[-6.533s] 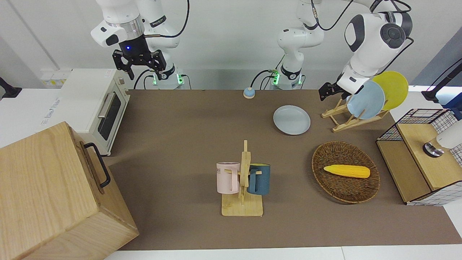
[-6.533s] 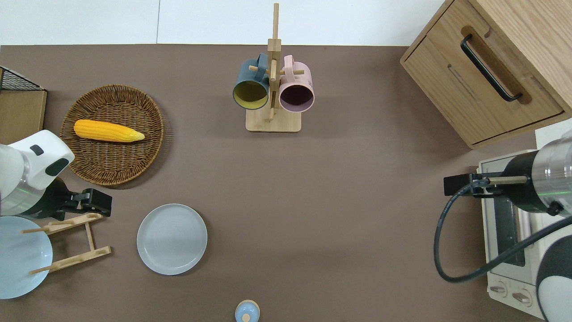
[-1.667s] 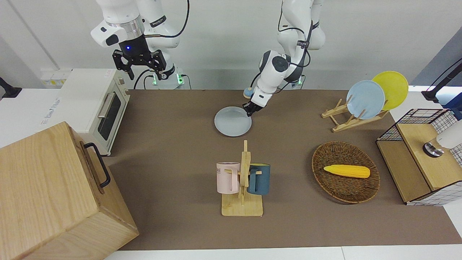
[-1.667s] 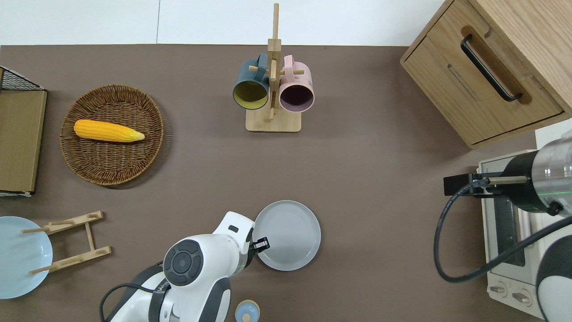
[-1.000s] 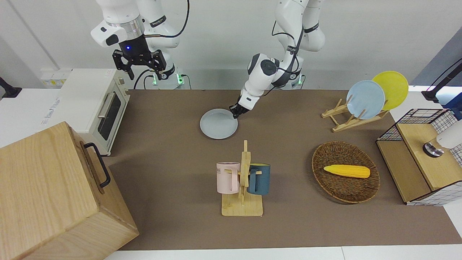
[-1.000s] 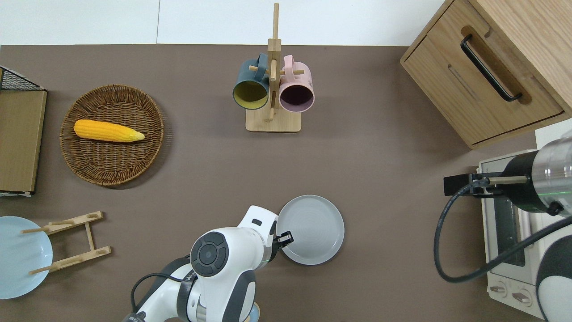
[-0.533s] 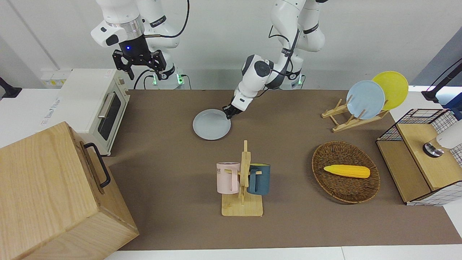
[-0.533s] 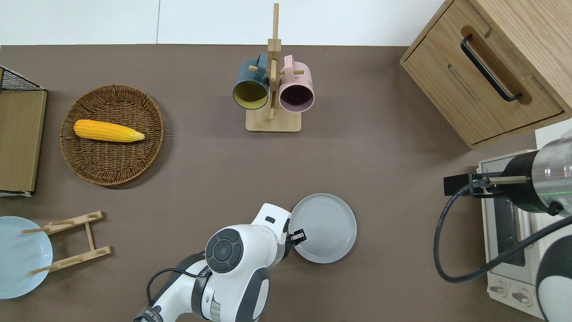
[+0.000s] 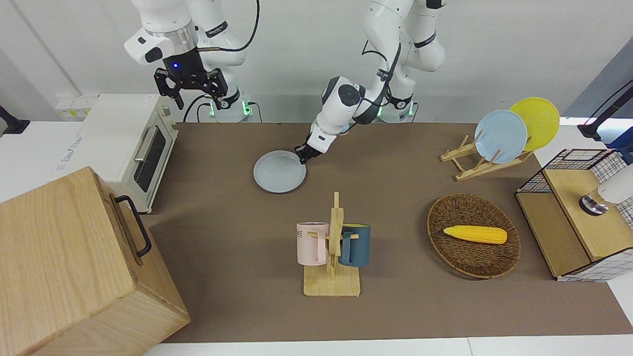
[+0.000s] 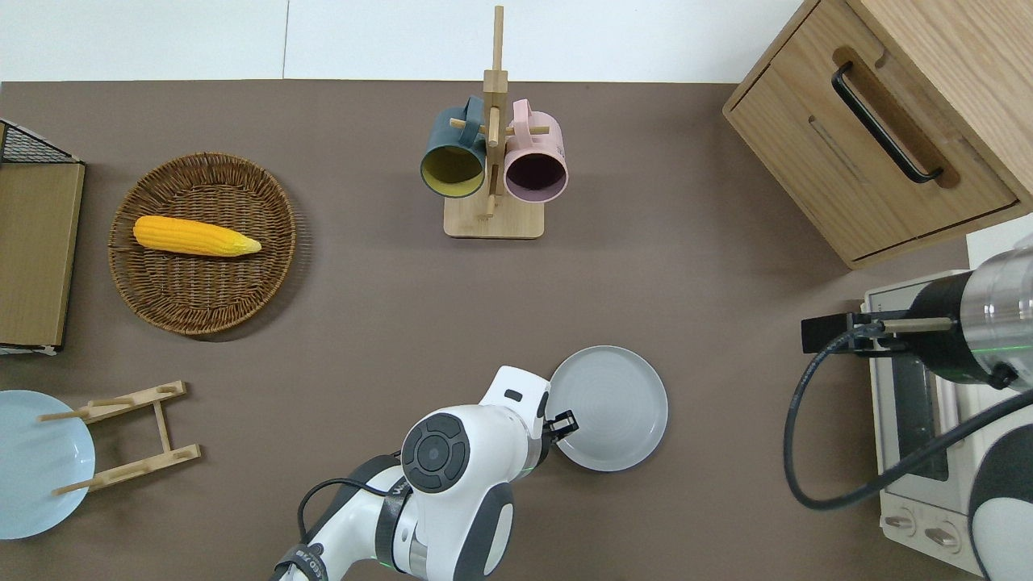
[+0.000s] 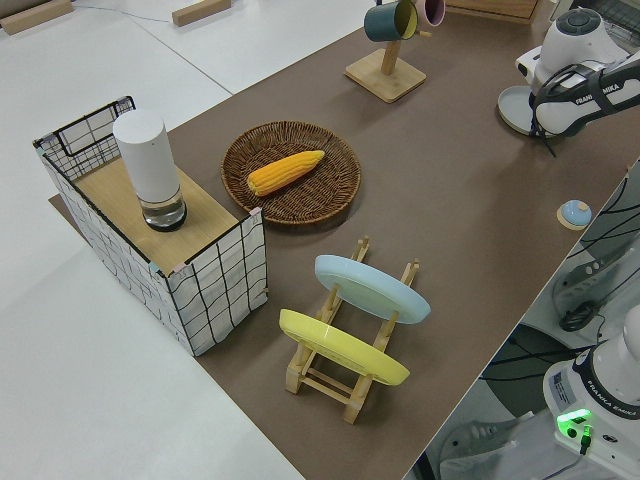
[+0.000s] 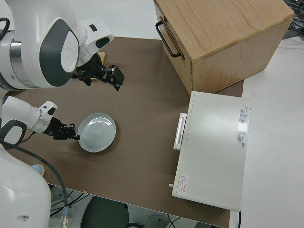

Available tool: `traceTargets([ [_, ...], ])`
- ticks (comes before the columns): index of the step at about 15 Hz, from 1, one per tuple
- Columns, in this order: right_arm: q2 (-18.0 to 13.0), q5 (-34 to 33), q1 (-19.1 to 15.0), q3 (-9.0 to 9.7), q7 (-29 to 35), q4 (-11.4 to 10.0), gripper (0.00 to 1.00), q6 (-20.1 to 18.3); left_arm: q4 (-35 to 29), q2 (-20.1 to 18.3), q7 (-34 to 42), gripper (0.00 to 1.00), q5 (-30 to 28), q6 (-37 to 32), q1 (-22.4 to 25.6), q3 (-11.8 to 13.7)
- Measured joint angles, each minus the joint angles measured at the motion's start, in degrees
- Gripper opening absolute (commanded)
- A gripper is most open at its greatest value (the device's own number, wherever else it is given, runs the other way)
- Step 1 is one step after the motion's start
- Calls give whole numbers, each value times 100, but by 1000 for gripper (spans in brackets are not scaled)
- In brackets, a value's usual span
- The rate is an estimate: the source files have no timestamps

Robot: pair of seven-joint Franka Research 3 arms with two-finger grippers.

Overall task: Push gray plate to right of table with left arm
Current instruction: 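Push the gray plate with the left gripper away from the basket, then lift the left gripper up and back from the gray plate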

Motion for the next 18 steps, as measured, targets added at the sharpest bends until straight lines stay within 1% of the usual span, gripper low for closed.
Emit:
traceTargets([
  [3, 0, 0, 0, 0, 0, 0, 996, 0, 3, 7, -121, 970, -10, 0, -2, -37],
  [4, 0, 0, 0, 0, 0, 0, 996, 0, 13, 7, -207, 989, -11, 1, -4, -75],
  [6, 0, 0, 0, 0, 0, 0, 996, 0, 66, -6, -401, 991, -13, 3, -5, -148],
  [8, 0, 0, 0, 0, 0, 0, 996, 0, 113, -46, -485, 991, -13, -17, -5, -159],
  [10, 0, 0, 0, 0, 0, 0, 996, 0, 138, -122, -495, 991, -13, -181, 8, -119],
  [12, 0, 0, 0, 0, 0, 0, 996, 0, 160, -260, -480, 991, -10, -519, 118, -35],
  [15, 0, 0, 0, 0, 0, 0, 996, 0, 292, -550, -220, 993, 40, -1367, 379, 291],
  [16, 0, 0, 0, 0, 0, 0, 996, 0, 436, -682, -48, 993, 133, -1881, 541, 461],
  [17, 0, 0, 0, 0, 0, 0, 994, 0, 544, -747, 54, 993, 267, -2198, 609, 591],
  [18, 0, 0, 0, 0, 0, 0, 996, 0, 686, -809, 167, 993, 442, -2576, 655, 776],
])
